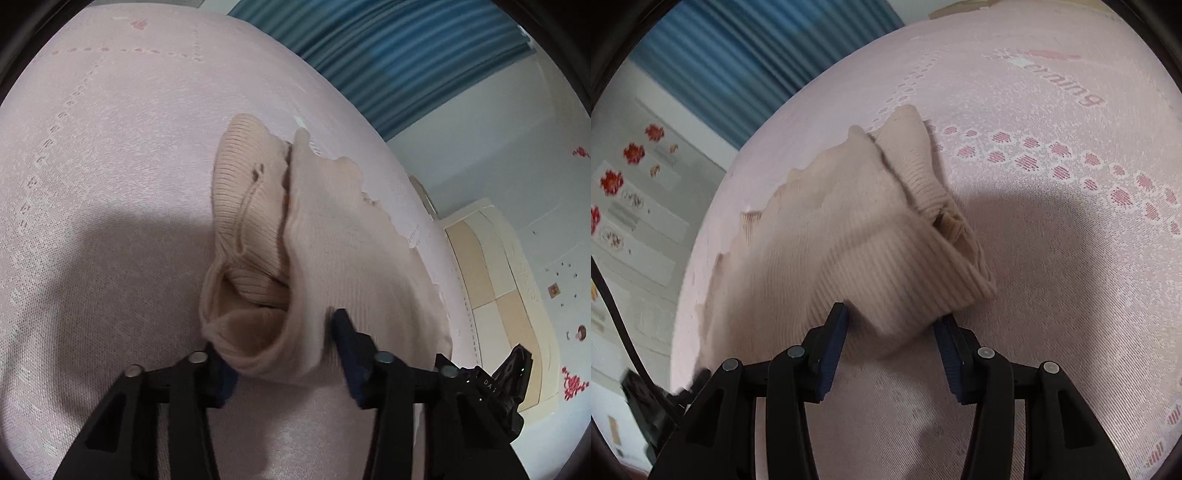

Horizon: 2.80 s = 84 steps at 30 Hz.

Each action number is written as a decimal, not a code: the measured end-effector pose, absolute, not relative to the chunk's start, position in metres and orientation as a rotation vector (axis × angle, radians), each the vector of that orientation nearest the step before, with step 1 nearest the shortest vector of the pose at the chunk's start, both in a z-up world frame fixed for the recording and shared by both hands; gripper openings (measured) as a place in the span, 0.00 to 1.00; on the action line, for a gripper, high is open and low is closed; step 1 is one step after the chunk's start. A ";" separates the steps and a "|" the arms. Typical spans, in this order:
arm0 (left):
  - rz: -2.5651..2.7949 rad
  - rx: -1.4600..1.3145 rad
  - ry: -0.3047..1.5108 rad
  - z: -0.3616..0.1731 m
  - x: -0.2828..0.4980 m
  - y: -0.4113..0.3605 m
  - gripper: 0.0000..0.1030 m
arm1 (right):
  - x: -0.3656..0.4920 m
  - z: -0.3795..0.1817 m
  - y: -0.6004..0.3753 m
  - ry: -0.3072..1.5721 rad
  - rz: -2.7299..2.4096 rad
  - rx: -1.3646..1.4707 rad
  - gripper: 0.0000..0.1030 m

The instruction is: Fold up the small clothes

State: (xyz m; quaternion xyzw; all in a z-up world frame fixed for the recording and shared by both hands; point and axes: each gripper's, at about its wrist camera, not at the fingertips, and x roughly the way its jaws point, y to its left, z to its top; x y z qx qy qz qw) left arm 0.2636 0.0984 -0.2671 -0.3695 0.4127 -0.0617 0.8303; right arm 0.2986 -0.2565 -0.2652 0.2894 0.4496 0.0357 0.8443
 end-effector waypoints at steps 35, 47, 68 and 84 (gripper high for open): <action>-0.002 -0.636 0.922 -0.237 0.106 0.155 0.28 | 0.111 -0.239 -0.221 0.917 0.144 0.442 0.19; -0.017 -0.581 0.891 -0.230 0.098 0.151 0.56 | 0.080 -0.221 -0.221 0.800 0.124 0.290 0.30; -0.069 -0.550 0.807 -0.221 0.115 0.135 0.54 | 0.129 -0.232 -0.223 0.836 0.055 0.289 0.30; -0.099 -0.772 0.870 -0.250 0.111 0.168 0.07 | 0.126 -0.244 -0.214 0.861 0.127 0.273 0.08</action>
